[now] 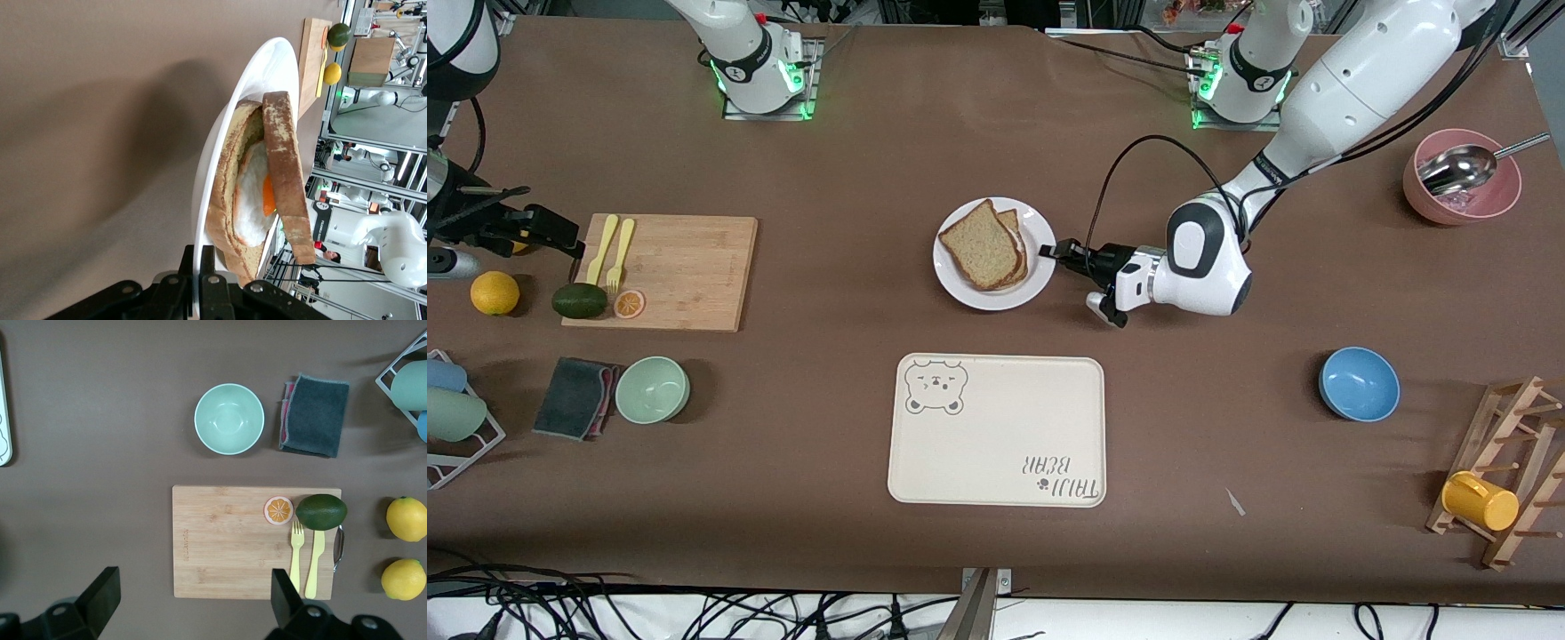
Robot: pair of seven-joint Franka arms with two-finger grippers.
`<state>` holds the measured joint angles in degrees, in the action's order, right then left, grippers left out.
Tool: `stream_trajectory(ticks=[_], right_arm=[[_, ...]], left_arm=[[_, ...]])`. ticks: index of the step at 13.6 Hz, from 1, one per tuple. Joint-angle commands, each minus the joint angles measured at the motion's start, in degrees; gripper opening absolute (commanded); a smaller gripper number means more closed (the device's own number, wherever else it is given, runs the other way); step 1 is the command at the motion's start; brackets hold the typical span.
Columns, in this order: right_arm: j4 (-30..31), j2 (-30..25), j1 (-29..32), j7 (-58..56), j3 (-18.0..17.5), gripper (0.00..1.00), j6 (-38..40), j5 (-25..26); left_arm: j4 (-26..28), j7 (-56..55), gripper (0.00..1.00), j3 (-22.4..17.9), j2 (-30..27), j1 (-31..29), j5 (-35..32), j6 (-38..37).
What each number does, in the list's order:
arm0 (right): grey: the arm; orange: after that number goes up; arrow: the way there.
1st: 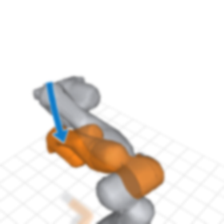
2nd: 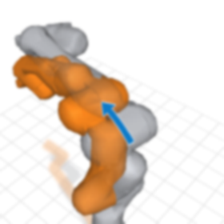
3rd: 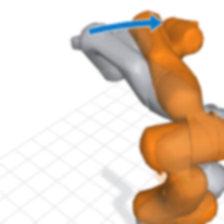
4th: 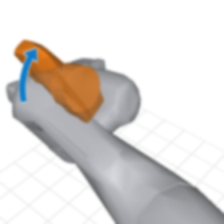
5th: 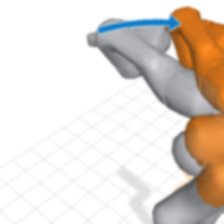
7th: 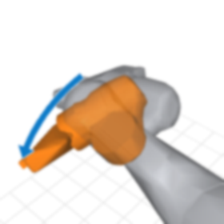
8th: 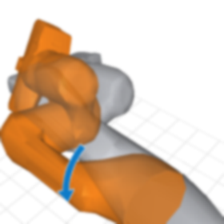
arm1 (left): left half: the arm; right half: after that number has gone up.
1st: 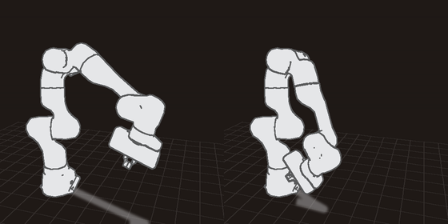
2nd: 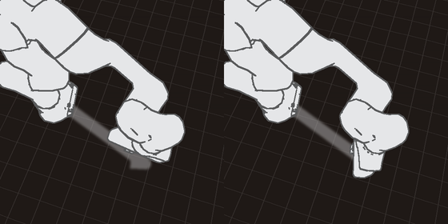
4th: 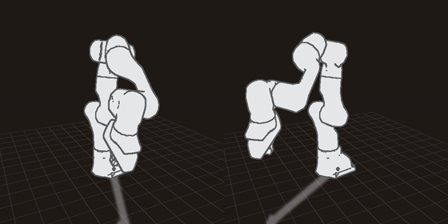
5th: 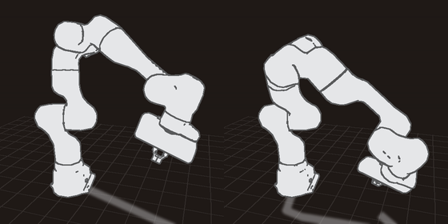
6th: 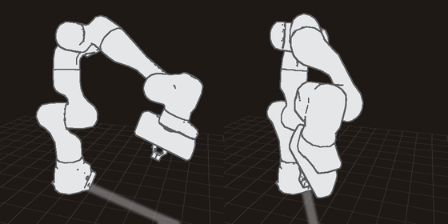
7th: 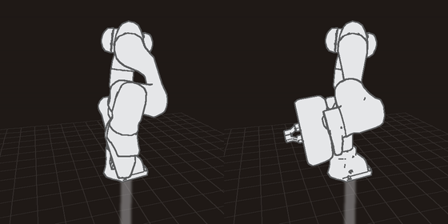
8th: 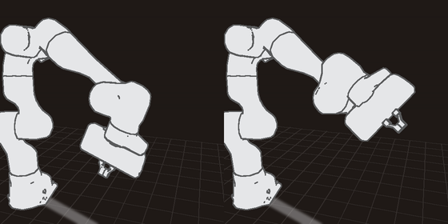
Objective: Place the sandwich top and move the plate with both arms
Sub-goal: 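Slide the held plate onto the cream bear tray with the left gripper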
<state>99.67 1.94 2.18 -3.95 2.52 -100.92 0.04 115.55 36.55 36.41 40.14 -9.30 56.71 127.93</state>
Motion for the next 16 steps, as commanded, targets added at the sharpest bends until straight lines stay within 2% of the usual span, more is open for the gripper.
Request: stream_trajectory(ticks=[1,7,10,11,13,14,16], right_arm=[[-0.35,-0.01,0.55,0.00,-0.23,1.00,0.64,-0.66],[-0.35,-0.01,0.55,0.00,-0.23,1.00,0.64,-0.66],[-0.35,-0.01,0.55,0.00,-0.23,1.00,0.64,-0.66],[-0.35,-0.01,0.55,0.00,-0.23,1.00,0.64,-0.66],[-0.35,-0.01,0.55,0.00,-0.23,1.00,0.64,-0.66],[-0.35,-0.01,0.55,0.00,-0.23,1.00,0.64,-0.66],[-0.35,-0.01,0.55,0.00,-0.23,1.00,0.64,-0.66]], left_arm=[[-0.85,-0.60,0.00,0.24,-1.47,-1.68,3.14,-1.46],[-8.13,-3.85,0.00,0.33,0.90,-3.09,4.37,-1.37],[-15.16,-7.98,0.00,0.24,6.25,-2.56,3.24,-1.10],[-15.97,-8.16,0.00,0.24,6.53,-2.21,3.14,-1.02],[-19.55,-9.21,0.00,-0.98,7.67,-0.38,3.32,-1.02],[-21.93,-10.52,0.00,-2.90,9.41,1.03,3.06,-1.02],[-25.10,-11.15,0.00,-3.45,11.53,2.27,3.14,-1.02]])
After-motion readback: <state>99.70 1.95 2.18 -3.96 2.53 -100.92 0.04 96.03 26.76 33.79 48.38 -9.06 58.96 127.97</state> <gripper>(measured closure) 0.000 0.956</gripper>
